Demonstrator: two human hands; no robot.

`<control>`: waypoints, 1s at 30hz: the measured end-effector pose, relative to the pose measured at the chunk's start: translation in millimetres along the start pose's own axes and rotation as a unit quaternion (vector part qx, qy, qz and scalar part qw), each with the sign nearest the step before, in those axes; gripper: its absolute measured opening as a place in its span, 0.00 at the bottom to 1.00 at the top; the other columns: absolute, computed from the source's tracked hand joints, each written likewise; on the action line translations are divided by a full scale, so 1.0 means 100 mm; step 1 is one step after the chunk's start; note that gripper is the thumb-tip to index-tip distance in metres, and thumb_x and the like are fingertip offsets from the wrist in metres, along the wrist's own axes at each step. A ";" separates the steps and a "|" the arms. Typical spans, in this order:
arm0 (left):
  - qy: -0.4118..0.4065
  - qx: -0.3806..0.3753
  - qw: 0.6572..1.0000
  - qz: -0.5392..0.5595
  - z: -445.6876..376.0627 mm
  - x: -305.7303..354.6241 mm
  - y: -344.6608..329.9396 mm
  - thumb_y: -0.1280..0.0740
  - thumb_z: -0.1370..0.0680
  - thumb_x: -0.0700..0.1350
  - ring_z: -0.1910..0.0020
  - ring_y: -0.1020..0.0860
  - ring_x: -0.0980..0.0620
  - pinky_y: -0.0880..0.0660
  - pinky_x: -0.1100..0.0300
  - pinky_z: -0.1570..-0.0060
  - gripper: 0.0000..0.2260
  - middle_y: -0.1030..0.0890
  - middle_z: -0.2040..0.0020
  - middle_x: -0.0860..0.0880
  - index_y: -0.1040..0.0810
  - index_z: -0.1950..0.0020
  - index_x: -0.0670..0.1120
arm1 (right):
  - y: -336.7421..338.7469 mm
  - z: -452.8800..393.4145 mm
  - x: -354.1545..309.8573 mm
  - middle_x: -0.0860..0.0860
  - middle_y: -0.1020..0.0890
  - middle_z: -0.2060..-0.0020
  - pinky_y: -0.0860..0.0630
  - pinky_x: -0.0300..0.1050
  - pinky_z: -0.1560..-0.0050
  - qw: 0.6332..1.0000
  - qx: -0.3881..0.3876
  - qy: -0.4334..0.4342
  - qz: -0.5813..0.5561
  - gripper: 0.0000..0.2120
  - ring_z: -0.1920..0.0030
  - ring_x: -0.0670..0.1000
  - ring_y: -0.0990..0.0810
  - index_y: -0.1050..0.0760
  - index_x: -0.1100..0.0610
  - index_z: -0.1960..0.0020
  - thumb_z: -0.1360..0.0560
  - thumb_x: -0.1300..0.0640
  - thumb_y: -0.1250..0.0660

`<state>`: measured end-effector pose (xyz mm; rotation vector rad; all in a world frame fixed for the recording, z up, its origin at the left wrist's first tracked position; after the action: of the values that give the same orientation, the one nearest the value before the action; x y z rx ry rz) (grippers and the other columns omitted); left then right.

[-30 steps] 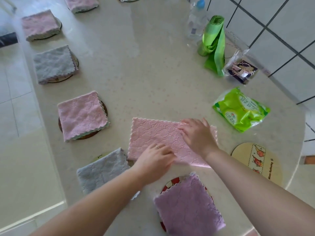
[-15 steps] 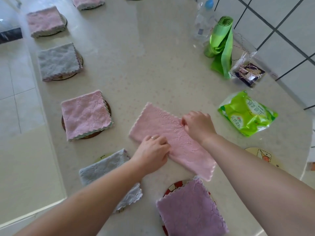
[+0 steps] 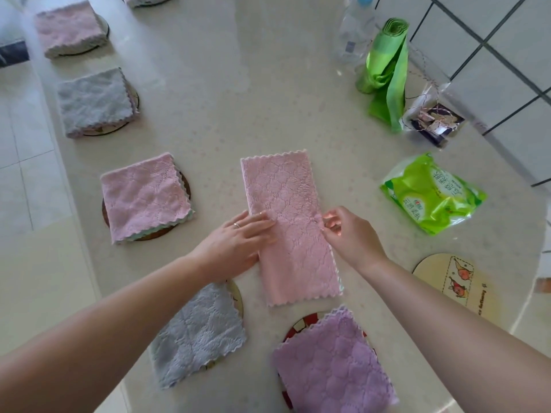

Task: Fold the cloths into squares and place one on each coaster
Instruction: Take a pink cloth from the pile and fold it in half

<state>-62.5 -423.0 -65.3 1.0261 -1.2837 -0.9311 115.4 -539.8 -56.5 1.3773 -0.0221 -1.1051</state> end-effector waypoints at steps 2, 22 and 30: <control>-0.011 -0.008 1.000 0.014 0.00 0.08 -0.04 0.36 0.28 0.48 0.29 0.35 0.44 0.39 0.42 0.31 0.22 0.29 0.31 0.45 0.26 0.34 0.48 | -0.05 0.07 0.00 0.47 0.21 0.55 0.24 0.46 0.50 0.999 -0.022 -0.019 -0.030 0.11 0.54 0.49 0.21 0.26 0.54 0.43 0.25 0.52 0.35; 0.293 0.212 0.826 0.433 0.15 0.06 0.06 0.37 0.25 0.50 0.70 0.36 0.57 0.39 0.60 0.68 0.13 0.33 0.69 0.51 0.30 0.64 0.42 | -0.03 0.42 -0.01 0.42 0.28 0.69 0.39 0.34 0.69 0.966 -0.164 0.007 -0.200 0.02 0.74 0.38 0.33 0.25 0.52 0.55 0.25 0.54 0.35; 0.353 0.181 0.774 0.494 0.17 0.07 -0.01 0.39 0.20 0.43 0.70 0.40 0.56 0.44 0.58 0.69 0.13 0.37 0.69 0.51 0.34 0.65 0.44 | 0.04 0.32 -0.29 0.42 0.24 0.64 0.35 0.34 0.59 0.987 -0.044 0.066 -0.137 0.10 0.59 0.41 0.27 0.25 0.54 0.63 0.25 0.52 0.34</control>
<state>-78.9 -431.2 -63.7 0.6860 -1.1060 0.5117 83.6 -546.2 -27.8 1.3994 0.3175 -1.2243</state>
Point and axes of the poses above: each hand's wrist, its own z-axis away from the middle knuckle, its own y-axis out of the back of the hand, x = y × z, the point moved 6 cm from there along -z, towards the middle knuckle
